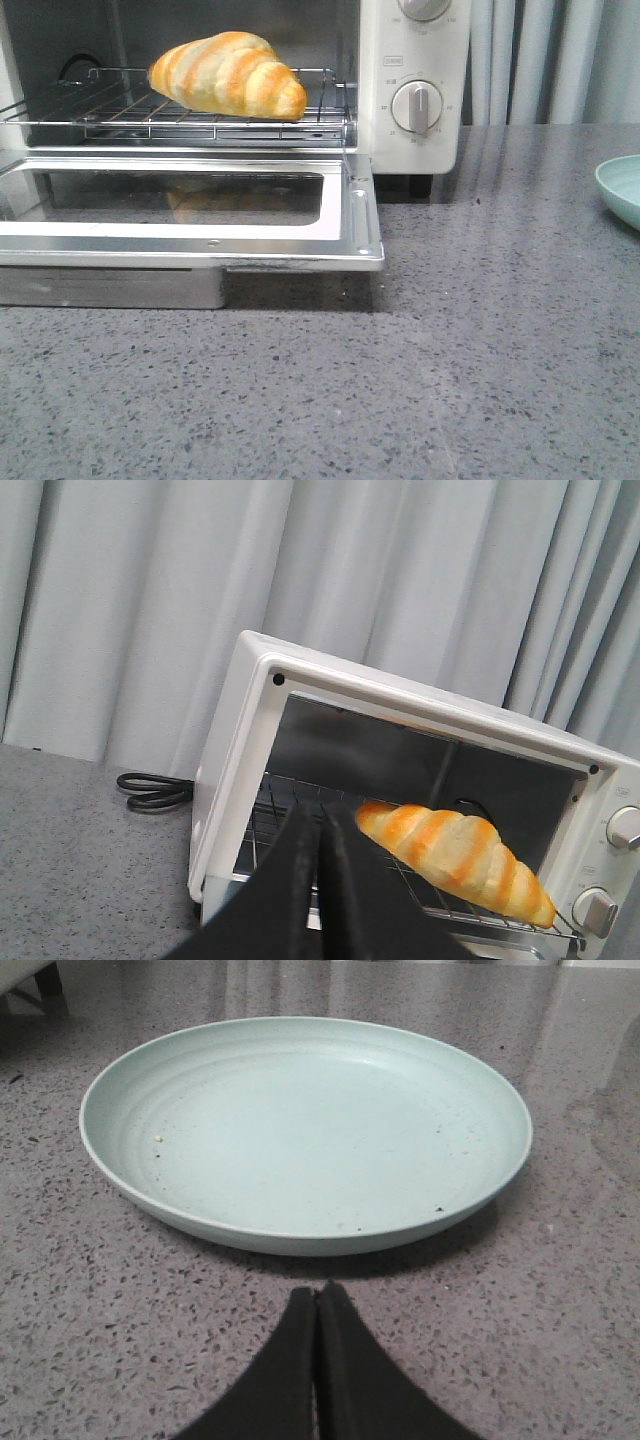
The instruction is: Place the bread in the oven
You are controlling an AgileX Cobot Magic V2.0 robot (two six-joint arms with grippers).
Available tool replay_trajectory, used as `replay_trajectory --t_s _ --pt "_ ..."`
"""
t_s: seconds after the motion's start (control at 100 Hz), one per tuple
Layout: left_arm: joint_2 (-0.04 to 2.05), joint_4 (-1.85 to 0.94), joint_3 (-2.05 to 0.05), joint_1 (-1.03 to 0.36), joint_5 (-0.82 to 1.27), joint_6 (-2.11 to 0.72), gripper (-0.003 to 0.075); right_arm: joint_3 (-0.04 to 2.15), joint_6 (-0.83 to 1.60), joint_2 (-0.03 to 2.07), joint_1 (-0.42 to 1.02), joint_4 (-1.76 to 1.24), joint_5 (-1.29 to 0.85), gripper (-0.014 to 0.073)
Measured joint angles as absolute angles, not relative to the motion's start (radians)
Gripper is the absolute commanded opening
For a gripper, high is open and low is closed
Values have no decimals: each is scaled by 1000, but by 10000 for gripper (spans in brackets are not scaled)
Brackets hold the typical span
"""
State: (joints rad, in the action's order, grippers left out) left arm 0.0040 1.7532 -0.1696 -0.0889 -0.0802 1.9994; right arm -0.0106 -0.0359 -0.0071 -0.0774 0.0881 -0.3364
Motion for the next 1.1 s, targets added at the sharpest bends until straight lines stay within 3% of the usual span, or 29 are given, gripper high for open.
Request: replay_trajectory --t_s 0.79,0.92,1.1 --pt "4 1704 -150 -89 -45 1954 -21 -11 -36 -7 -77 88 -336 -69" --pt "4 1390 -142 -89 -15 1575 -21 -11 -36 -7 -77 88 -336 -69" --pt "4 603 -142 -89 112 763 -21 -11 -36 -7 -77 88 -336 -69"
